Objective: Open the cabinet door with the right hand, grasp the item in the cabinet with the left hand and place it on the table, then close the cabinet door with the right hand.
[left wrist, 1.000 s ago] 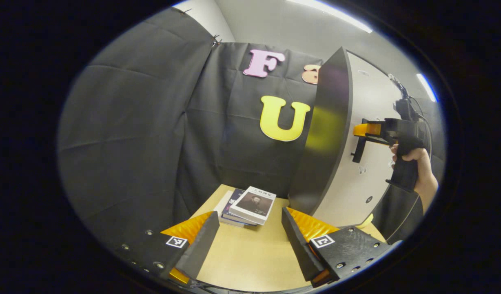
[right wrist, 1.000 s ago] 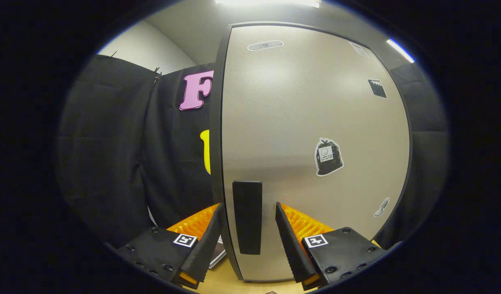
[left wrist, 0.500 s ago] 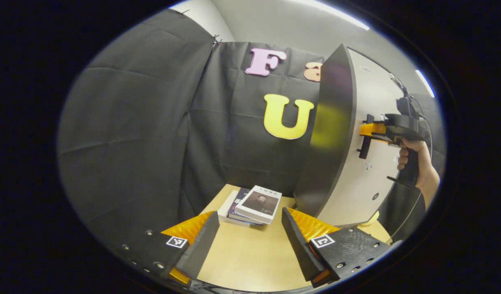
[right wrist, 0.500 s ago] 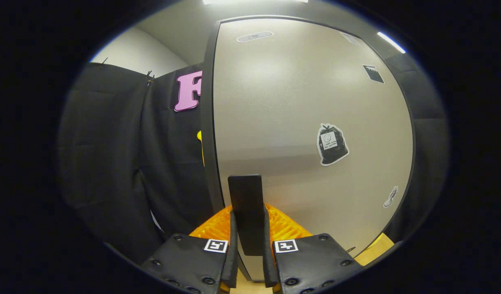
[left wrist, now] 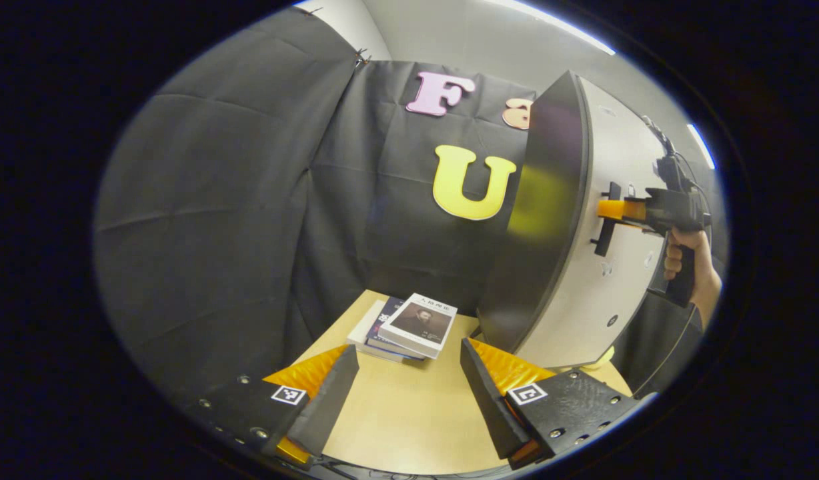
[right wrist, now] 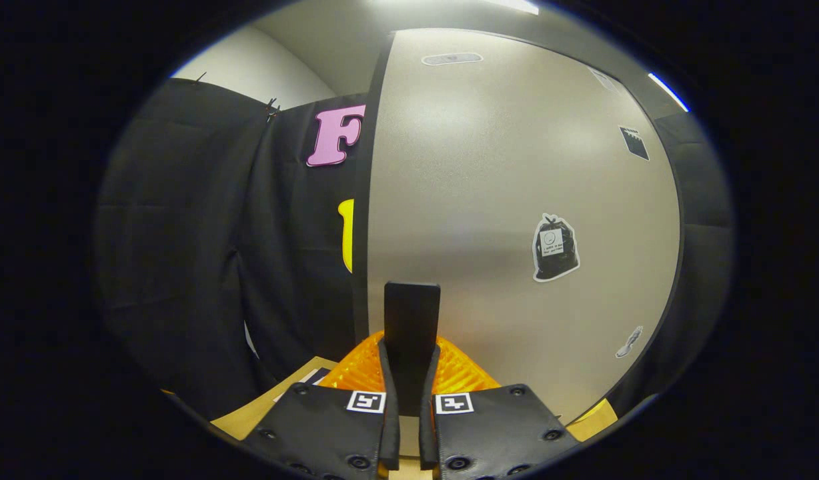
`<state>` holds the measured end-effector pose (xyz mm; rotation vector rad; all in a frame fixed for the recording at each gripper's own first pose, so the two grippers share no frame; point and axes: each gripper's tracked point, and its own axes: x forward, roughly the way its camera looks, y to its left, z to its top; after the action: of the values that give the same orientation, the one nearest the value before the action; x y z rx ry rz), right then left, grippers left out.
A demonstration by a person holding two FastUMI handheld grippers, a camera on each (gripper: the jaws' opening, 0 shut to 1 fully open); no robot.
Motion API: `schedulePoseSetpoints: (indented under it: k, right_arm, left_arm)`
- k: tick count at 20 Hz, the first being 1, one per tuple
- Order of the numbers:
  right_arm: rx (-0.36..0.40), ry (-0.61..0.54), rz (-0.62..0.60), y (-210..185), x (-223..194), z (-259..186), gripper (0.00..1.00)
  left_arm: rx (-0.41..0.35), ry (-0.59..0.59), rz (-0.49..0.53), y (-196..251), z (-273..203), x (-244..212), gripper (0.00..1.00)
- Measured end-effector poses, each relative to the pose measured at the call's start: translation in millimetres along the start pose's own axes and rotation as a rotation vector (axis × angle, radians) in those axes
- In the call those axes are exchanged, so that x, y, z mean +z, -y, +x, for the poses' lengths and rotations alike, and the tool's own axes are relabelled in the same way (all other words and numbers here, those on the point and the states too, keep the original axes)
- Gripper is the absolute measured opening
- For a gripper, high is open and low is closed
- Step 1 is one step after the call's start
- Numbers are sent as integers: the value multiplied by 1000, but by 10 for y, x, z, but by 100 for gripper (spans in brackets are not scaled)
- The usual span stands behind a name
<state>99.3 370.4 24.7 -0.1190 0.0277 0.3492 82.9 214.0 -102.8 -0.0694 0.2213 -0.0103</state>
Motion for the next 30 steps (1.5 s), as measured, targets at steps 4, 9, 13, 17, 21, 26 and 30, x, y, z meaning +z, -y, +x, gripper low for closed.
schedulePoseSetpoints:
  k: [4, 9, 13, 17, 21, 26, 30]
  right_arm:
    - [50, -2, 14, -24, -17, -198, 13]
    - [125, -4, 17, -21, -33, -310, 13]
    - [203, -5, 22, -50, 18, -496, 13]
    - [276, 2, 27, -25, 22, -580, 13]
    - [334, 7, 35, -5, 44, -727, 13]
    - [404, 10, 38, 25, 55, -752, 13]
    - [460, 15, 46, 51, 79, -773, 12]
  left_arm:
    - [12, -26, -7, 5, -62, -170, 92]
    - [43, -10, -13, 146, -155, -1, 94]
    - [115, 63, 11, 306, -400, 217, 92]
    - [122, 85, -11, 538, -625, 210, 93]
    - [145, 92, 21, 751, -797, 169, 93]
    - [137, 116, 19, 1104, -980, 152, 95]
    - [150, 132, 41, 1337, -1133, 135, 92]
